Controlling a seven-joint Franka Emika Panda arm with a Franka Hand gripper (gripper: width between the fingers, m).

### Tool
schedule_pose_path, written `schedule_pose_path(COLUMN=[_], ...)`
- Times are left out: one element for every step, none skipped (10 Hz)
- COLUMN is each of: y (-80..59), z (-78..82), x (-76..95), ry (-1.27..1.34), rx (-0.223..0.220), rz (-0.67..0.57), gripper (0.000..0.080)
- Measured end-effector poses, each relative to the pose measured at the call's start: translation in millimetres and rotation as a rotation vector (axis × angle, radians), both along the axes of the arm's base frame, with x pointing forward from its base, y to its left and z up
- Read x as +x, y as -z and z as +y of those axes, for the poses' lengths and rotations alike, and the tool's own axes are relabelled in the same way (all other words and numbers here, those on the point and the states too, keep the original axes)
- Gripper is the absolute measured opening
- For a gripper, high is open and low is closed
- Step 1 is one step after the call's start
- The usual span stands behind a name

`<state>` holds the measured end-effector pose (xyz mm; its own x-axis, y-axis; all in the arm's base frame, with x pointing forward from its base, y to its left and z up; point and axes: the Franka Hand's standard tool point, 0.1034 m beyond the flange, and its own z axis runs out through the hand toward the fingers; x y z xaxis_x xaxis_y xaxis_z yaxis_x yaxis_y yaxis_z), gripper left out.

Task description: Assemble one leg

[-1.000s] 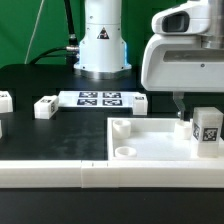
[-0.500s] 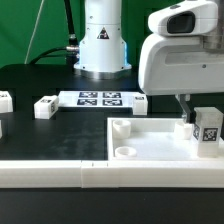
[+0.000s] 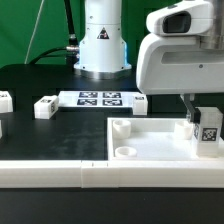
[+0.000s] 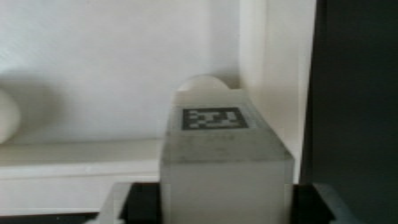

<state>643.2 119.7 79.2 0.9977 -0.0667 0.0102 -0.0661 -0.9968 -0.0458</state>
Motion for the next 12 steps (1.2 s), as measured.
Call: schedule_pose_path(y=[0.0, 0.1, 0.6, 1.0, 1.2, 1.4, 1.7, 1.6, 1.6, 1.5, 1.4, 1.5], z=[-1.4, -2.1, -2.8, -3.0, -3.5, -4.2, -4.1, -4.1, -4.7, -5.0, -6.0, -6.2], x=[0.3, 0.4, 0.3, 0.2, 0.3, 0.1, -0.4, -0.7, -1.2, -2.2, -2.3, -2.5], ry=[0.134, 0.232, 0.375, 0.496, 0.569, 0.717, 0.872, 0.998, 1.101, 1.223, 1.277, 1.368], rx=[0.004, 0.01, 0.019, 0.021, 0.023, 0.029, 0.028, 0.025, 0.028, 0.034, 0.037, 0.051], rz=[0.006, 0.011, 0.018, 0.022, 0.025, 0.034, 0.041, 0.044, 0.047, 0.054, 0.061, 0.079], gripper=[0.0294, 0.0294, 0.0294, 0.0294, 0.0294, 0.0294, 0.0294, 0.0294, 0.0294, 0.0294, 0.0294, 0.0294])
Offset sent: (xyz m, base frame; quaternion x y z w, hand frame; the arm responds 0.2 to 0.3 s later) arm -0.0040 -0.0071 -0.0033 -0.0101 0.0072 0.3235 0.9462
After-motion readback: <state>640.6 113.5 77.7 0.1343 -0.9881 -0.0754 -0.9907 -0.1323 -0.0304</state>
